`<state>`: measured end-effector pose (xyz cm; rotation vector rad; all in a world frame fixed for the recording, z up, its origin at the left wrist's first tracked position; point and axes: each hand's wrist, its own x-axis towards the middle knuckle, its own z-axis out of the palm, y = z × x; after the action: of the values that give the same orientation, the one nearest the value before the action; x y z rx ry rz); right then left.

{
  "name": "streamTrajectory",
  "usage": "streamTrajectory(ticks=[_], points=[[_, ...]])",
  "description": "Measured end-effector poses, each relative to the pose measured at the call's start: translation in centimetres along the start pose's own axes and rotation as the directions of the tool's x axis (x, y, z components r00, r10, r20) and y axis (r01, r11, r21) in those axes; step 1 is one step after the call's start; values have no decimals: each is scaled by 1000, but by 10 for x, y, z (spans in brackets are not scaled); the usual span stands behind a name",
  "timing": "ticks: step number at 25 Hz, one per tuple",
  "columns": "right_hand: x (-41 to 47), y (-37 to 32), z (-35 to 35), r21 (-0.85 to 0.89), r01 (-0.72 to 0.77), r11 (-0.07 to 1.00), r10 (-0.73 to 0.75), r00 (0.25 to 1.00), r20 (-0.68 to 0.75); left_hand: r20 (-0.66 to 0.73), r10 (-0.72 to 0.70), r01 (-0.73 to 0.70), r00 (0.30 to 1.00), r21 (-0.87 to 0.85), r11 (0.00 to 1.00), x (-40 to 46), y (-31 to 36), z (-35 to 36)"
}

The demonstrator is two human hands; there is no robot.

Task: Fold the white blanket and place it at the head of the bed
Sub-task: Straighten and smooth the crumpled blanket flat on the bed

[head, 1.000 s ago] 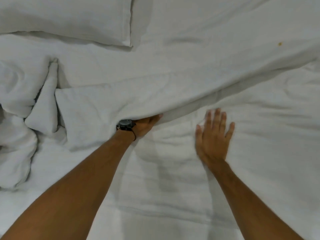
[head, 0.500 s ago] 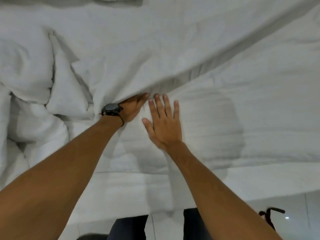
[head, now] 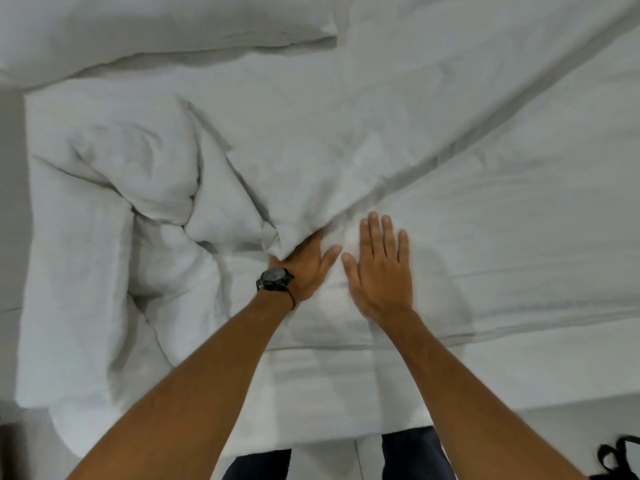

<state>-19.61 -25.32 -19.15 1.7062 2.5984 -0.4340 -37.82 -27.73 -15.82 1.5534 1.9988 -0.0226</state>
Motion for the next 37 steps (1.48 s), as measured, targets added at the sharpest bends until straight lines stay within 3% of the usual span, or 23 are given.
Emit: streamTrajectory(ticks=[2,9,12,18,21,23,24,27,30,31,33,35,37], points=[[-7,-15,4,0,-70,998,70,998,-7,-6,67,-66,998,131,989,-13,-16,0],[-37,-135,40,-8,-299,954,296,948,-113,87,317,-328,944,314,891,-70,-110,-4],[-52,-196,54,29,-316,948,317,938,-140,182,321,-368,929,382,848,-91,-149,-17],[-78,-287,67,104,-344,933,348,937,-26,284,307,-405,909,422,811,-121,-205,-62],[-74,-311,64,136,-355,925,347,934,83,183,479,-503,858,479,719,-132,-221,-82],[-67,-325,58,169,-359,918,336,930,151,22,612,-526,791,537,660,-136,-232,-97],[-65,-334,51,230,-365,902,331,927,175,-78,624,-489,777,550,677,-136,-240,-106],[-54,-368,42,546,-377,748,280,925,255,-230,402,-284,886,415,864,-131,-272,-122],[-55,-412,35,811,-344,472,273,932,237,-125,363,-342,924,159,926,-126,-314,-133],[-57,-426,37,822,-320,471,311,932,185,-75,413,-406,908,95,909,-124,-330,-140],[-58,-454,43,737,-302,605,391,919,55,4,546,-544,838,100,833,-116,-361,-154],[-54,-467,54,611,-335,717,453,891,-44,95,667,-669,739,227,708,-105,-382,-161],[-50,-486,59,559,-365,744,500,859,-105,172,736,-741,655,336,581,-100,-399,-165]])
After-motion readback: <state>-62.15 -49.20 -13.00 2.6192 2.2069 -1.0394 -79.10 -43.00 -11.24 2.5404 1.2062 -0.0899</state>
